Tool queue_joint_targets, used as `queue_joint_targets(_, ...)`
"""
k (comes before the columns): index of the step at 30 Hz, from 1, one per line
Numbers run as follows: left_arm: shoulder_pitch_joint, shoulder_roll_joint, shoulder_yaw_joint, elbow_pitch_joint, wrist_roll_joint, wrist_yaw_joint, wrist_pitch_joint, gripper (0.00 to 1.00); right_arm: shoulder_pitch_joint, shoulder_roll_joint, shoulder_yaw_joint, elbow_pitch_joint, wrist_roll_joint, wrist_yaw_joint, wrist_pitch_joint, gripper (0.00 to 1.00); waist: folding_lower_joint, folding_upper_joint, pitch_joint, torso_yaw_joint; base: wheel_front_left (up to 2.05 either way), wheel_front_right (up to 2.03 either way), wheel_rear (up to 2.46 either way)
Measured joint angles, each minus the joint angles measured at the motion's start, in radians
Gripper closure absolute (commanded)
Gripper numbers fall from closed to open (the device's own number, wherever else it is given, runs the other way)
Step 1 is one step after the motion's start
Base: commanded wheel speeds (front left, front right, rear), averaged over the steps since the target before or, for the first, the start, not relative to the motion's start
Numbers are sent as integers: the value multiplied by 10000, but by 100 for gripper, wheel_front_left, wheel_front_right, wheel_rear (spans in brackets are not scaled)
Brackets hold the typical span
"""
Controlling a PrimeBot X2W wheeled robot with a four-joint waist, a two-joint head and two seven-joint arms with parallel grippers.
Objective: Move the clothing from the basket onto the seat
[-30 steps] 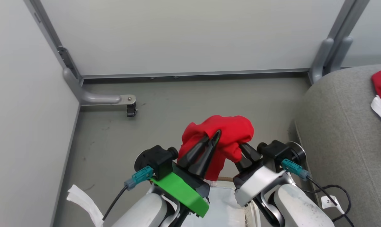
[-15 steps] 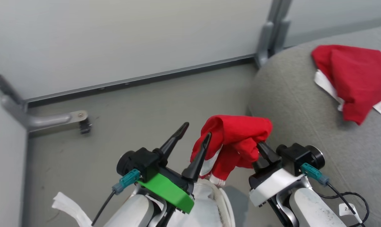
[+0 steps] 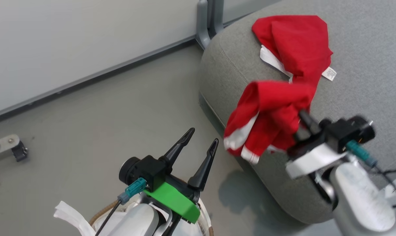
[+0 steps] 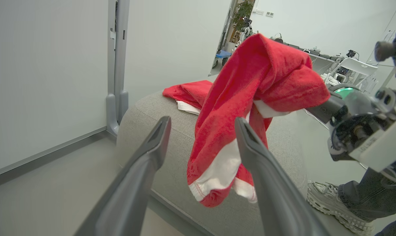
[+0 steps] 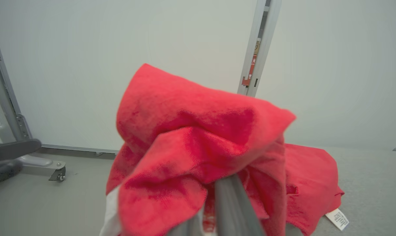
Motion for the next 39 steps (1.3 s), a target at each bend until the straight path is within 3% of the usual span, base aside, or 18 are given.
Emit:
queue_joint_targets(11,-657,562,-357,67,-4,0,0,0,-3800,-1697,-1985,320,-1279,-2,-2,100,0,0,1541,-122,0,0,0)
queue_joint_targets(16,-1159,817,-391,-75,75,0,0,0,-5146,-2420,-3300,1643,-1967,0,-2,100,1,1,2408,92,0,0,0)
queue_joint_targets(21,-1543,1070,-522,-111,107,0,0,0,-5915,-2604,-4403,3264,-2280,0,-15,100,1,0,3222,439,0,0,0)
queue_joint_targets(25,-2041,1158,-759,-184,165,0,0,0,-6160,-2560,-5404,4475,-2663,0,-15,100,1,0,3880,821,0,0,0)
queue_joint_targets(32,-2200,1329,-635,-96,109,0,0,0,-6184,-1615,-6911,6370,-3517,0,-13,100,2,0,4835,1554,0,0,0)
queue_joint_targets(39,-2288,1285,-752,123,38,0,0,0,-5825,-849,-7797,6589,-4161,0,-17,100,3,0,5089,2177,0,0,0)
